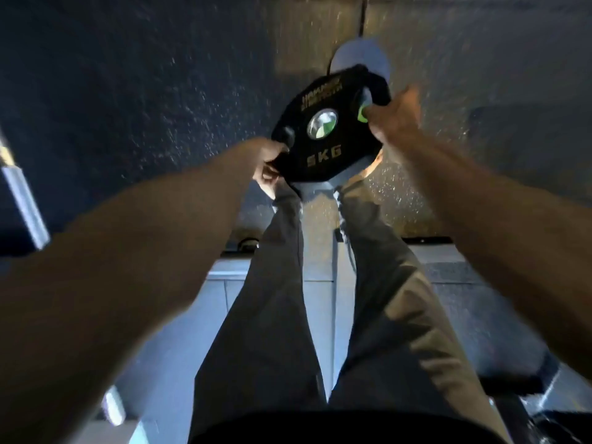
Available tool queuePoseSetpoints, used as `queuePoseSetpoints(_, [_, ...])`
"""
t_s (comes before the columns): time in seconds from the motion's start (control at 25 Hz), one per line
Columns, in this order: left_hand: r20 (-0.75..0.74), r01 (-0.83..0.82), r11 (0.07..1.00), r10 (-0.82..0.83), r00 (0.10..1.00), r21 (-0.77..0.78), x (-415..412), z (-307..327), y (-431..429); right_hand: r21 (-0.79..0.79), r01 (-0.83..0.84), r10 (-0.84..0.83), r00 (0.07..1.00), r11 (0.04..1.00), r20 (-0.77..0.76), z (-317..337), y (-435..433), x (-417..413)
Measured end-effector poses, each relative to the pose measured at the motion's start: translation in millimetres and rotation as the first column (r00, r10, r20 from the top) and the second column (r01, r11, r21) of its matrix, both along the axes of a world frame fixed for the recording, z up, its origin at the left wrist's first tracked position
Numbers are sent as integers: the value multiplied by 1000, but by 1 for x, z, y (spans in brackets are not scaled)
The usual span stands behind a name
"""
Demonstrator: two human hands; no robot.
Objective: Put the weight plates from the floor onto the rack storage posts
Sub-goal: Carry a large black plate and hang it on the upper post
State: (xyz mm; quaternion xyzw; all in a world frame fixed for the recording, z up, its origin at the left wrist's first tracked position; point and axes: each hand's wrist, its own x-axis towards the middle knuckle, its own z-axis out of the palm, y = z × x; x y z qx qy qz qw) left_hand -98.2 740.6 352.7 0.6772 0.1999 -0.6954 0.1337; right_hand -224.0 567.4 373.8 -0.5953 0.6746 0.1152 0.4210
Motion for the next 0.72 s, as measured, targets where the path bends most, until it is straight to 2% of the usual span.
queuePoseSetpoints(0.08, [91,7,999,-3,996,-41,7,47,1,-66,55,-52,998,996,46,49,7,-2])
queuePoseSetpoints(0.12, [91,21,998,-15,996,-64,10,66,4,-72,94,-90,994,993,55,70,12,-3])
queuePoseSetpoints(0.16, [72,46,995,-40,997,-85,11,92,8,-112,98,-89,993,989,83,94,19,-6])
queuePoseSetpoints(0.24, [128,53,992,-38,991,-116,14,130,20,-151,83,-65,990,985,122,142,31,-9])
queuePoseSetpoints(0.44, [224,-203,948,259,940,-246,25,211,46,-212,53,10,958,976,286,243,51,-1])
queuePoseSetpoints(0.56, [287,-391,842,505,814,-372,24,255,62,-265,33,82,908,964,411,290,69,3])
queuePoseSetpoints(0.6, [304,-448,779,598,742,-440,24,267,68,-268,45,90,877,962,472,305,77,5])
queuePoseSetpoints(0.72, [416,-466,643,758,503,-608,18,323,91,-263,76,111,771,962,627,352,103,9])
